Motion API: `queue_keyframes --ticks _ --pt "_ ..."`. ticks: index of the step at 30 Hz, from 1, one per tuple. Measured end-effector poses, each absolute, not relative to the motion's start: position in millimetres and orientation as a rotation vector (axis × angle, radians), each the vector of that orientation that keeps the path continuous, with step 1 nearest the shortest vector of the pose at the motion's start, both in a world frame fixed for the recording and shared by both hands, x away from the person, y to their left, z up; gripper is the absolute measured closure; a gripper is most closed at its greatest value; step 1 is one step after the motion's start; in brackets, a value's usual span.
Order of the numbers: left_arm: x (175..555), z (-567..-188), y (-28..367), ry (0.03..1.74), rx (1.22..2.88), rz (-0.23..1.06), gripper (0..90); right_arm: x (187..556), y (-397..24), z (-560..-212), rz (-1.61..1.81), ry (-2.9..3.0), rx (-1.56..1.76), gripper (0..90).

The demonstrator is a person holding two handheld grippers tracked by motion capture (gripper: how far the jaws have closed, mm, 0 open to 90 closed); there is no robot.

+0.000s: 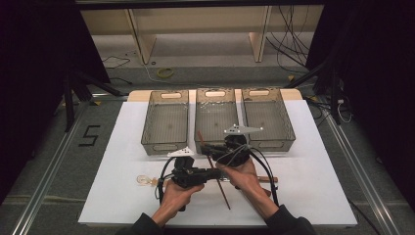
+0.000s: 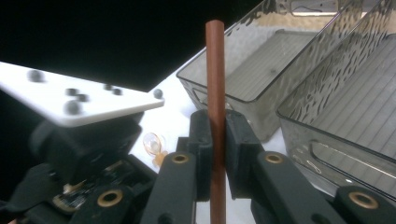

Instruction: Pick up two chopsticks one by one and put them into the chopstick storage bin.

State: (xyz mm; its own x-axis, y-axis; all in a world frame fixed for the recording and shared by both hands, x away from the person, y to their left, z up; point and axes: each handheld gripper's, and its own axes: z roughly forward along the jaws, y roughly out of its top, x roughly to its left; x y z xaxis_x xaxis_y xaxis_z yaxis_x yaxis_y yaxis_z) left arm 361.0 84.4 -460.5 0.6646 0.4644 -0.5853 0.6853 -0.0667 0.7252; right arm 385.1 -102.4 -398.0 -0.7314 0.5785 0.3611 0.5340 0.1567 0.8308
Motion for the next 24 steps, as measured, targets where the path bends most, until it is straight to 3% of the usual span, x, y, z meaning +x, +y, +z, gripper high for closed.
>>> queue_keyframes --ticks 2,7,12,24 --pt "363.1 -461.1 87.1 0.945 1.695 -0.257 83.0 384.1 -103.5 -396.3 1.680 2.358 1.127 81.1" --pt "364.2 -456.5 91.3 0.939 1.714 -0.226 83.4 384.1 -109.6 -394.5 1.709 2.368 1.110 62.4" --pt "368.8 -452.3 102.4 0.955 1.703 -0.207 83.4 379.1 -121.4 -389.8 1.675 2.390 1.088 51.7" --pt "380.2 -430.0 135.5 0.983 1.669 -0.168 83.3 366.4 -156.9 -411.4 1.430 2.473 1.109 38.9"
